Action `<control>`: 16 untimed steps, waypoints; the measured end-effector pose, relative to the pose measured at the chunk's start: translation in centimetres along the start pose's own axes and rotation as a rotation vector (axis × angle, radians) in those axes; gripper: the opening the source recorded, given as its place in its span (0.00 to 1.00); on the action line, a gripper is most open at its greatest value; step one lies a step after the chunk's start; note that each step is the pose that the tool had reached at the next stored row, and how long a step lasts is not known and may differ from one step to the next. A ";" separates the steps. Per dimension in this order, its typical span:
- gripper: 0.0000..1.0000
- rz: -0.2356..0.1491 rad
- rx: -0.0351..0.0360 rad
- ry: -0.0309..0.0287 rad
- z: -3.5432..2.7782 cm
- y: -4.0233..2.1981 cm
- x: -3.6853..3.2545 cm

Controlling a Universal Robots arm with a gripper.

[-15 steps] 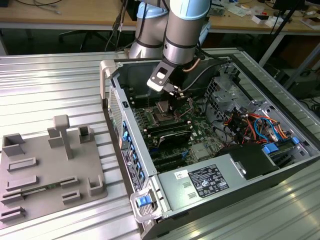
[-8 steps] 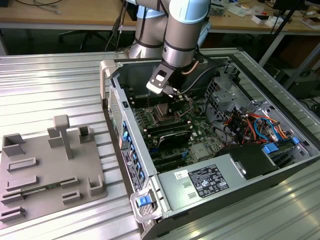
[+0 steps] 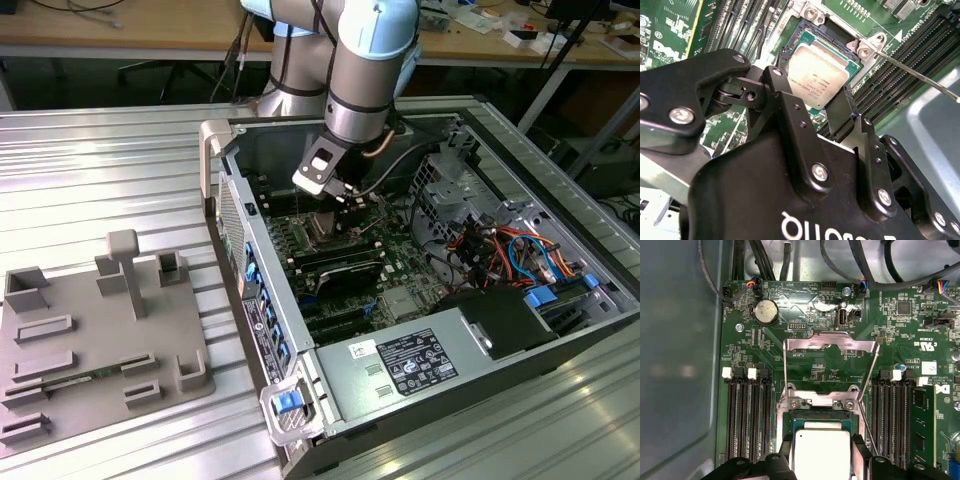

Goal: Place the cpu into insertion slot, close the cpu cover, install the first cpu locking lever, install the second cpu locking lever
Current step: 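Place the cpu into insertion slot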

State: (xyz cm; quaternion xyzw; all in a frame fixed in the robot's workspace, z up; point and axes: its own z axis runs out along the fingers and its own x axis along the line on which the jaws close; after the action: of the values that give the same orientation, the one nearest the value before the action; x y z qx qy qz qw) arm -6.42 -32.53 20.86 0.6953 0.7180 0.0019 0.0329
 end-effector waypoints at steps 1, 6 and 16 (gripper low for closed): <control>0.55 0.000 0.0004 0.0002 0.08 -0.01 0.00; 0.55 0.002 0.0142 0.0007 0.53 0.04 0.02; 0.55 0.005 0.0179 0.0036 0.72 0.12 -0.23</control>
State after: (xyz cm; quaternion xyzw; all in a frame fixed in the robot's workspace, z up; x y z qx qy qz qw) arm -6.25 -32.78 20.16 0.6975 0.7162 -0.0032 0.0253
